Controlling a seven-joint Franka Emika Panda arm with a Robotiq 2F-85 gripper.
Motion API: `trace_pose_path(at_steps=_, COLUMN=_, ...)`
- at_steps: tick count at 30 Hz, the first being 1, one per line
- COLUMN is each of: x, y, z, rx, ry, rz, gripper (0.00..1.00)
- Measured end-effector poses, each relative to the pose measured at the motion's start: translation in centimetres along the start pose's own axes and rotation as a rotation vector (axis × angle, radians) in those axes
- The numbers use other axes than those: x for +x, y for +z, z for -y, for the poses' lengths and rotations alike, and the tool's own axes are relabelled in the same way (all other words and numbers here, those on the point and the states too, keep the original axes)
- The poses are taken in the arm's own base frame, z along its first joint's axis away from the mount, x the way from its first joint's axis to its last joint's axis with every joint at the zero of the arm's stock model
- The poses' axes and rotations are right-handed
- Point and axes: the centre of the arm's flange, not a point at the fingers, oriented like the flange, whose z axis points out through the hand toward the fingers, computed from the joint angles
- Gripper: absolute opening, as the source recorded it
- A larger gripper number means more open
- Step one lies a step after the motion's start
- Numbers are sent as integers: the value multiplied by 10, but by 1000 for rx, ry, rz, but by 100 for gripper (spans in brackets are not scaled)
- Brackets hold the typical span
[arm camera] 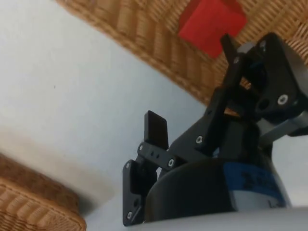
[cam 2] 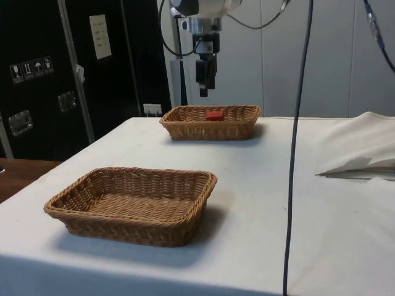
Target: Pick up the red cube and place it into the right basket.
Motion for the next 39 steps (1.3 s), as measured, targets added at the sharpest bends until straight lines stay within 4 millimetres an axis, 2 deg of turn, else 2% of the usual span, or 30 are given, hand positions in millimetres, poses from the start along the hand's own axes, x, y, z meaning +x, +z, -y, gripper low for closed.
trace_pose_path(at_steps=12, x=8, y=-14, z=38, rx=22, ry=-11, rz=-18, gripper=100)
trace_pose_path(at_steps=27, x=15, y=-16, z=89, rx=41, ry=-43, rz=-39, gripper=100)
trace_pose_path(at_steps=31, x=16, y=-18, z=96, rx=40, ry=-54, rz=-41, gripper=100)
trace_pose_path(at_steps=39, x=19, y=-36, z=116, rx=25, ry=-82, rz=-44, gripper=100)
